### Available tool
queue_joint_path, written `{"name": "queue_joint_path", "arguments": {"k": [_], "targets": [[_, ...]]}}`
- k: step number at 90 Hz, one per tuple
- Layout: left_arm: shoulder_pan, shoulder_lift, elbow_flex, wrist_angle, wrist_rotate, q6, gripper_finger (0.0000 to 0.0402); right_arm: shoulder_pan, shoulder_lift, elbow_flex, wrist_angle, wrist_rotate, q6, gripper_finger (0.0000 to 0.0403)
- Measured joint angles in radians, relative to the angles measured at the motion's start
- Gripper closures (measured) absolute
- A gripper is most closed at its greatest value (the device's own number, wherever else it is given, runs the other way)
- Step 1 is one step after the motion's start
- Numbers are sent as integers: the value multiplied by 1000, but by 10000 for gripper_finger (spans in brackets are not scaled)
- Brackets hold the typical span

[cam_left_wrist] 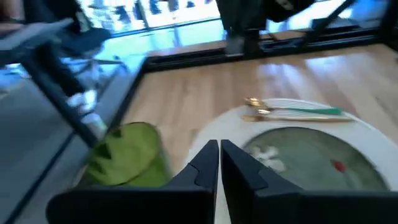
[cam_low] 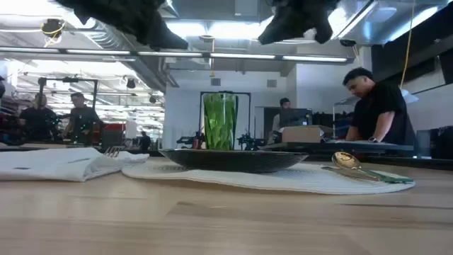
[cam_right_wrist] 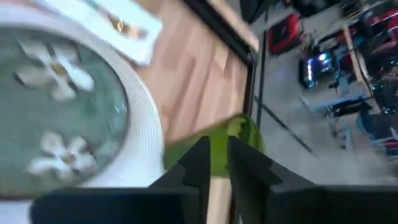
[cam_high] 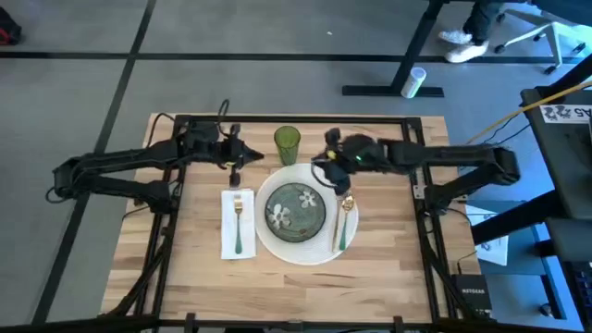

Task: Set table place
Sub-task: Put the green cup on the top right of the white table mat

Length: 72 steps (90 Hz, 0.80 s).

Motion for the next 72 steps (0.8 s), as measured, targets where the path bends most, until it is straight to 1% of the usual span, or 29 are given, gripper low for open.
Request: {"name": "queue_joint_path", "arguments": {"k": [9,14,24,34,53,72], "targets": [[0,-1,0,-3,-33,-5,401,-37,82,102,-100,-2,-48,327],[0,-1,0,-4,-63,-7,401,-57,130,153,-146,-26,-67,318],[0,-1,0,-4,-126,-24,401,-88,214,234,-194,-96,-92,305],[0,-1,-1,-5,-170,-31,401,-111,288,298,-220,-115,-118,301],[-1,-1,-1,-37,-176,-39,401,-145,391,369,-249,-132,-142,301],[-2,-1,-1,-53,-177,-40,401,-171,438,389,-248,-132,-166,301]]}}
